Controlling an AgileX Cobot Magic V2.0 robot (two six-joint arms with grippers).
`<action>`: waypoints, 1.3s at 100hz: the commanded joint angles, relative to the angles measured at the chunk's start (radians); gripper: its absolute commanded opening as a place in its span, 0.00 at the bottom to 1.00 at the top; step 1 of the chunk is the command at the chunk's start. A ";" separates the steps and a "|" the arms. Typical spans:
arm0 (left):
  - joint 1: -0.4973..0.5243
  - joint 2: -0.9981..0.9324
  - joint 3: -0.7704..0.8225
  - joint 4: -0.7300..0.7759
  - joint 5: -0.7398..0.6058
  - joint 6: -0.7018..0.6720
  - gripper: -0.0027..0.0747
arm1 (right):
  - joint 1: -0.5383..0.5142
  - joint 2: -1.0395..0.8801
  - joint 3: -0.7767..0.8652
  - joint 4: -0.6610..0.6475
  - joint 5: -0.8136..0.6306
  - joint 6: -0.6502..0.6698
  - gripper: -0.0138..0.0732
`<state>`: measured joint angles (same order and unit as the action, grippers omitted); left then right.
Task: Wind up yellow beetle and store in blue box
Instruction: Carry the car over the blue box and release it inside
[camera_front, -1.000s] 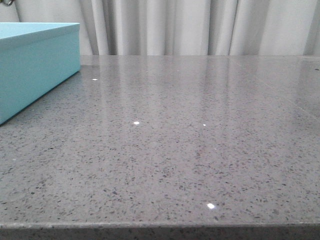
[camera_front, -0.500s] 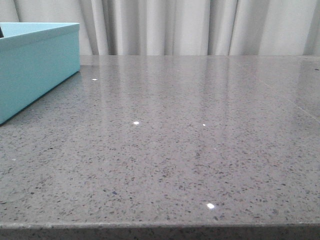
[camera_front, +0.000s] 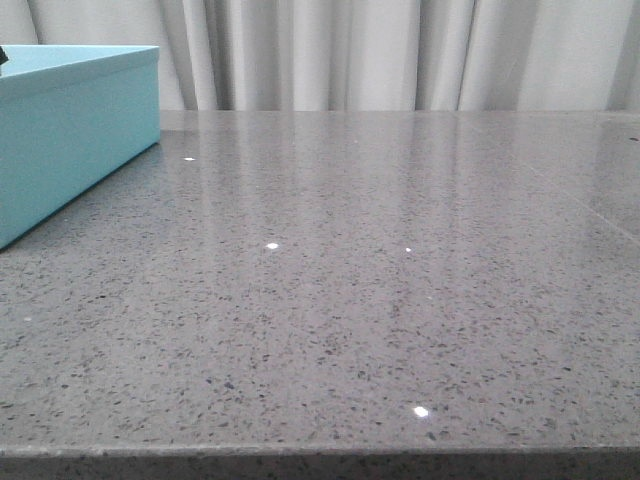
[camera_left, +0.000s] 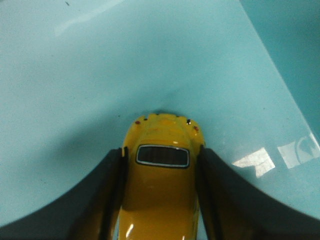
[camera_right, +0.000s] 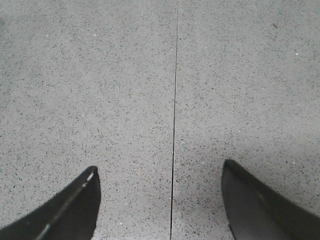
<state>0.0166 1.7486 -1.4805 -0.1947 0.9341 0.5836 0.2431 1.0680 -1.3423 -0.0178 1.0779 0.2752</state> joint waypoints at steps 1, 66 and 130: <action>0.003 -0.052 -0.024 -0.022 -0.038 -0.009 0.42 | 0.000 -0.020 -0.020 -0.006 -0.063 -0.007 0.75; 0.005 -0.146 -0.026 -0.038 0.041 -0.009 0.31 | 0.000 -0.038 -0.019 -0.006 -0.071 -0.058 0.75; 0.005 -0.317 -0.024 -0.218 0.255 -0.016 0.01 | 0.000 -0.279 0.170 -0.006 -0.117 -0.103 0.16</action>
<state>0.0183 1.5068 -1.4805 -0.3601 1.2071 0.5832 0.2431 0.8309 -1.1913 -0.0178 1.0319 0.1843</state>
